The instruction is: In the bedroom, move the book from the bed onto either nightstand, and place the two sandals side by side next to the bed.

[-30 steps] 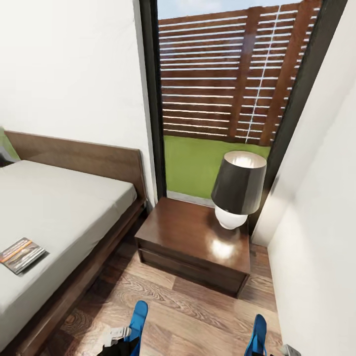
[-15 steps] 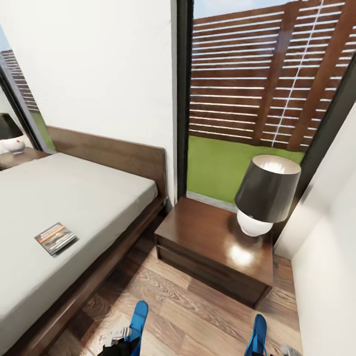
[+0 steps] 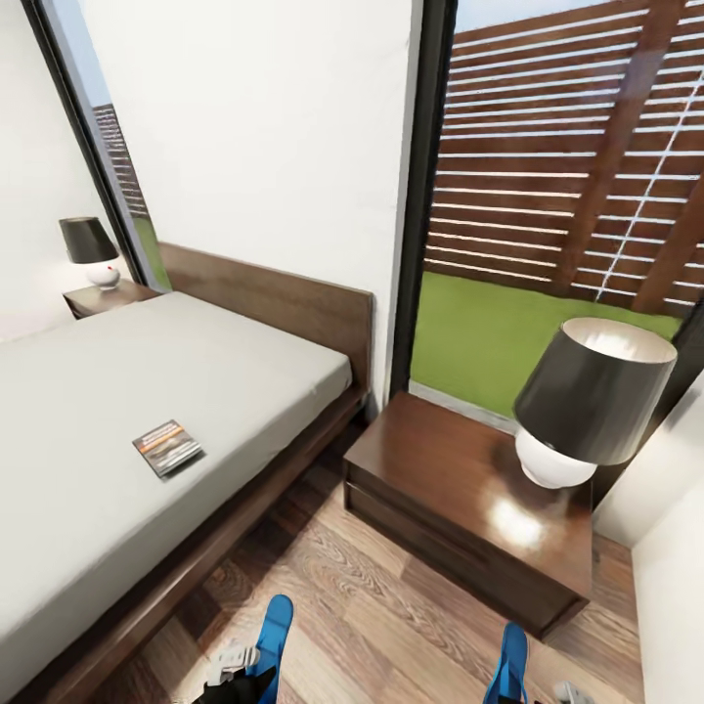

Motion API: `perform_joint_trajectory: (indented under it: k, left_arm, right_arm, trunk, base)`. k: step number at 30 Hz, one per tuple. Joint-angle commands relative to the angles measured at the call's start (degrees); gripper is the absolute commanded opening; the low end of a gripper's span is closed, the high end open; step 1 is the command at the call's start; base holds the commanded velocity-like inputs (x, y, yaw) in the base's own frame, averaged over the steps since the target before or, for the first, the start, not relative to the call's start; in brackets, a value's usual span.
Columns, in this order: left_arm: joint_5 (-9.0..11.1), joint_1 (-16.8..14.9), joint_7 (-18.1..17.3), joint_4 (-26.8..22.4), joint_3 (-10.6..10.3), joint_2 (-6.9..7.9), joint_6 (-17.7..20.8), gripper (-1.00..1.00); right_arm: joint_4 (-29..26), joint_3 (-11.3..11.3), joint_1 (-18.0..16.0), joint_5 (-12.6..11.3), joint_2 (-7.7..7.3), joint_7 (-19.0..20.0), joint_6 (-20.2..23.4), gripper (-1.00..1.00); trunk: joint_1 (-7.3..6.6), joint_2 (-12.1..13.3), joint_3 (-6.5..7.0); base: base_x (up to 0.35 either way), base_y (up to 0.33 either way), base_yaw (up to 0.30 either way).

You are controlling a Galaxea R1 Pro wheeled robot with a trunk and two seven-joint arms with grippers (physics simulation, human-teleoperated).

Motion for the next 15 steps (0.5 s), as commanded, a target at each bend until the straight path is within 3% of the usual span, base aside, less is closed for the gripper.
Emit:
perform_joint_trajectory:
  k: [1,15]
  left_arm:
    - [0.04,-0.05,-0.32,0.09,0.34,-0.01,-0.03,-1.00]
    - [0.04,-0.05,-0.32,0.11,0.29,-0.07,-0.05,-1.00]
  right_arm:
    - [0.14,-0.56,-0.05,0.32,-0.05,0.16,0.12,-1.00]
    - [0.12,-0.56,-0.05,0.32,-0.05,0.22,0.14,-1.00]
  trunk:
    - [-0.01,-0.02,-0.05]
    - [-0.01,-0.02,-0.05]
  base:
    - [0.000,0.000,0.293]
    - [0.000,0.000,0.293]
